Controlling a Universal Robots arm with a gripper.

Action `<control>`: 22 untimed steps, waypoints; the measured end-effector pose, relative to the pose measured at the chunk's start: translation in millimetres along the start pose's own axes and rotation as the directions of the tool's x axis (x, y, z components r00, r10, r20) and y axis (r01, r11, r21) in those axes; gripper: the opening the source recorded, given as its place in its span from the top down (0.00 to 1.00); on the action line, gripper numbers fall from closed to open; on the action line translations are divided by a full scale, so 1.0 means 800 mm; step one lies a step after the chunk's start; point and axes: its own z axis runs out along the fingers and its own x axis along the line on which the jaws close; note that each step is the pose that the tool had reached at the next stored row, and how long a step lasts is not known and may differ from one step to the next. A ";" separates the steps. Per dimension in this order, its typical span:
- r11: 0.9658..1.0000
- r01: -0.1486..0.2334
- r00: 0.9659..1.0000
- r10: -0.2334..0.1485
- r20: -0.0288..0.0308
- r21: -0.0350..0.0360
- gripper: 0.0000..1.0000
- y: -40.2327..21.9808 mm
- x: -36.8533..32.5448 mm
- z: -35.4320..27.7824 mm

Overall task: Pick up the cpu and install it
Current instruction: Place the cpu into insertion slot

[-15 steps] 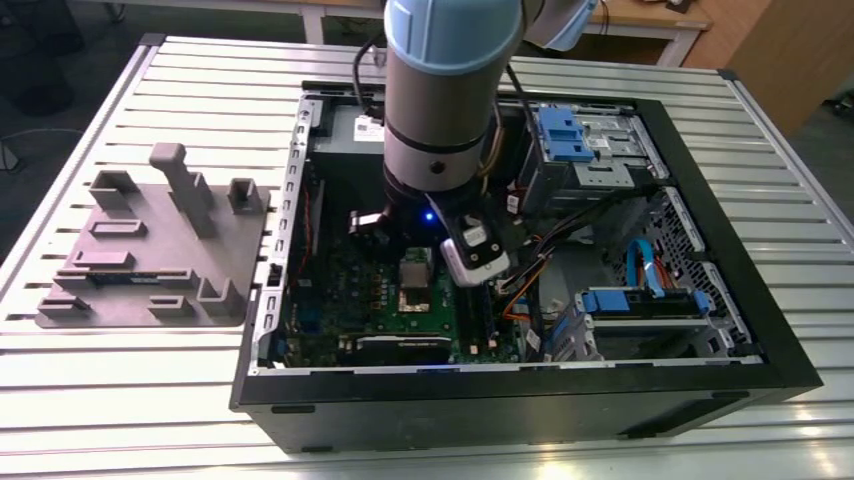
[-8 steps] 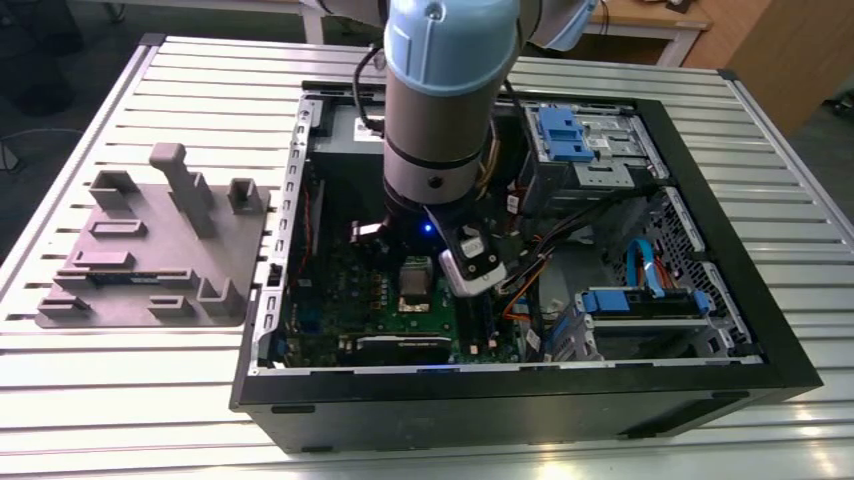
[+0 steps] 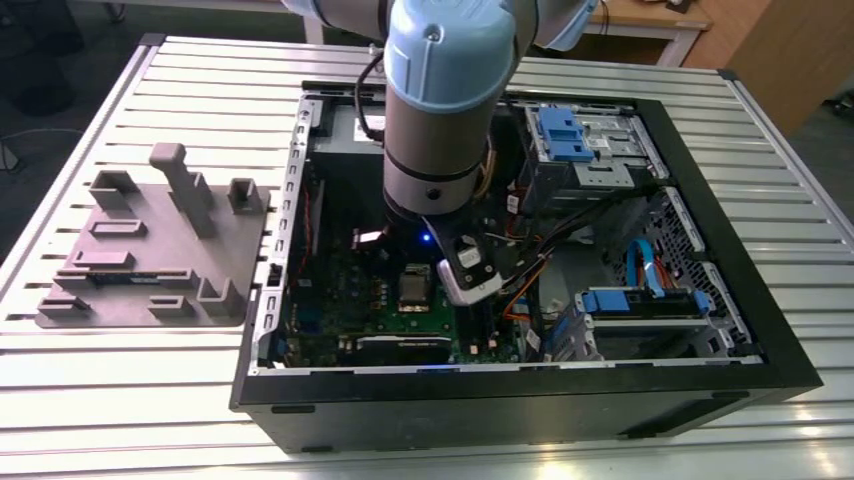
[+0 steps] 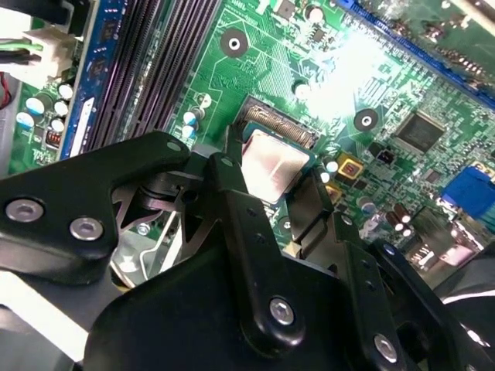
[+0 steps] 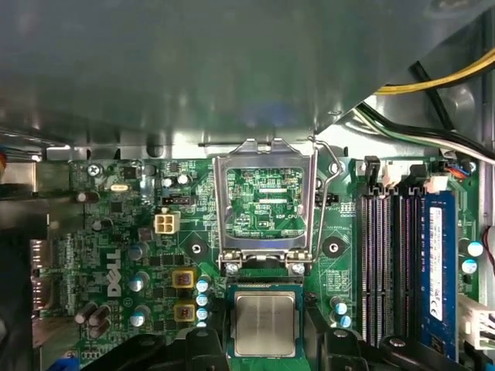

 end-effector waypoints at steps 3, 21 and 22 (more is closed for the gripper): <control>1.000 0.000 1.000 0.000 0.000 0.000 0.53 0.0000 -0.0001 0.0026; 1.000 -0.001 1.000 0.001 0.000 0.001 0.53 -0.0029 -0.0003 0.0112; 1.000 -0.001 1.000 0.001 0.000 0.002 0.53 -0.0031 -0.0003 0.0111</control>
